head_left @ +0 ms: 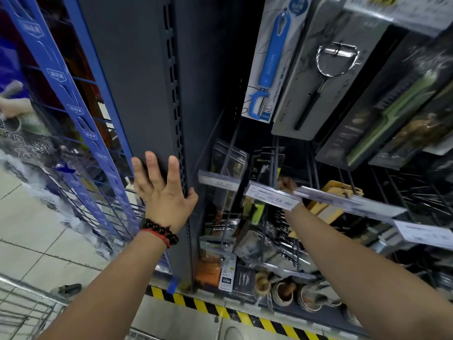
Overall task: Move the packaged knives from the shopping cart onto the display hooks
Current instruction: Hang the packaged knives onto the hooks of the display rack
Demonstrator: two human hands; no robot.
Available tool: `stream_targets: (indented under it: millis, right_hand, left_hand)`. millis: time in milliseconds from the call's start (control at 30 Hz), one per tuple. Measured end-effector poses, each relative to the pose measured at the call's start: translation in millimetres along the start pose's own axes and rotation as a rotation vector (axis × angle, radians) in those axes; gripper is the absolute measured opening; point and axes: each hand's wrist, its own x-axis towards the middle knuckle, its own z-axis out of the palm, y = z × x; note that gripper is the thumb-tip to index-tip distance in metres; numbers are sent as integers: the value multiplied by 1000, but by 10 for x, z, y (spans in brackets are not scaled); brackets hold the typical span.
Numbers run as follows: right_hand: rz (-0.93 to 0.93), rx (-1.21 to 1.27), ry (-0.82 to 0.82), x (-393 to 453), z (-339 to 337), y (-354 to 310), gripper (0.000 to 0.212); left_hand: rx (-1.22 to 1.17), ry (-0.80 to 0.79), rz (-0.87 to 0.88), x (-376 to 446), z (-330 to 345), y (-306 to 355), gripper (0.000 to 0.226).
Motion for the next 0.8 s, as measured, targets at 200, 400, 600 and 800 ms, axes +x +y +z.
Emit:
stream_targets:
  millis: [200,400,600,800]
  right_hand:
    - [-95,-373,-82,-421,-377,392,16]
    - [-364,-586,-188,-1131,-429,371,14]
    - [-540,-665,-329,-1815,-490,272,26]
    - [-617,-668,-432,-2496,-572,523,25]
  left_hand:
    - [-22,-139,-66,-51,-212,44,116]
    - [-80,-401,-181,-438,-546,49,89]
    - [-208,-658,-293,-768,-974,225,62]
    - [-224,-766,-435,-1357,-1633,387,48]
